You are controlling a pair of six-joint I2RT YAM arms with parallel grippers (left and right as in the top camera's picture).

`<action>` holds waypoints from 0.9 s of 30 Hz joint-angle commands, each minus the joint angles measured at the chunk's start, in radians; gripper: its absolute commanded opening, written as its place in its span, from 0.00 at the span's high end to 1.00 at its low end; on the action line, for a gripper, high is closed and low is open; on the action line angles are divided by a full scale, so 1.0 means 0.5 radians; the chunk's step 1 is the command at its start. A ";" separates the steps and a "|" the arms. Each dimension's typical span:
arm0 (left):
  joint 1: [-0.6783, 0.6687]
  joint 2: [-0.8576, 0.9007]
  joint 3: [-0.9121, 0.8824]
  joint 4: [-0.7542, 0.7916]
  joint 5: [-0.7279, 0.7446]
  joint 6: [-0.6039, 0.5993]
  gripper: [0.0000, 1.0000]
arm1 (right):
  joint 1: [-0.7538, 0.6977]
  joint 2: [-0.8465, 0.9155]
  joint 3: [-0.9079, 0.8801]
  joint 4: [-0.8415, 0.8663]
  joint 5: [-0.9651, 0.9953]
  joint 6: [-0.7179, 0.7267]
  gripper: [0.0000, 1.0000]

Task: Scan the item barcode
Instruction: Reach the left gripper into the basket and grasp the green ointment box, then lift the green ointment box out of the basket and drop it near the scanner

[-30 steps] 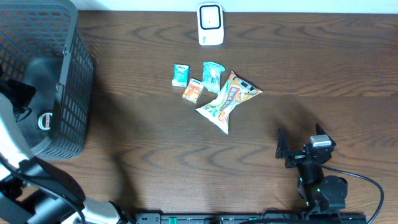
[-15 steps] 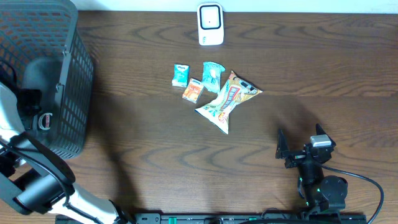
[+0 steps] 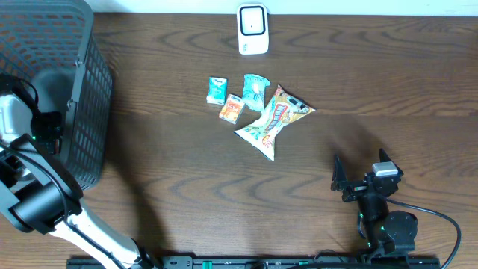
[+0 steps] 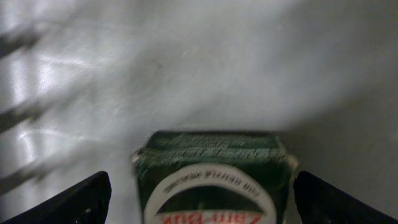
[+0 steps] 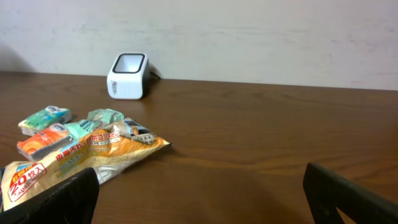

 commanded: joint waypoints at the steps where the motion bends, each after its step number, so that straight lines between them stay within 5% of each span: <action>1: -0.004 0.038 -0.008 0.037 -0.014 -0.022 0.07 | 0.008 -0.009 -0.002 -0.008 0.008 -0.022 0.01; 22: -0.008 0.066 -0.159 0.256 -0.006 0.248 0.08 | 0.008 -0.009 -0.002 -0.008 0.008 -0.022 0.01; 27: -0.008 0.066 -0.180 0.237 -0.006 0.259 0.22 | 0.008 -0.009 -0.002 -0.008 0.008 -0.022 0.01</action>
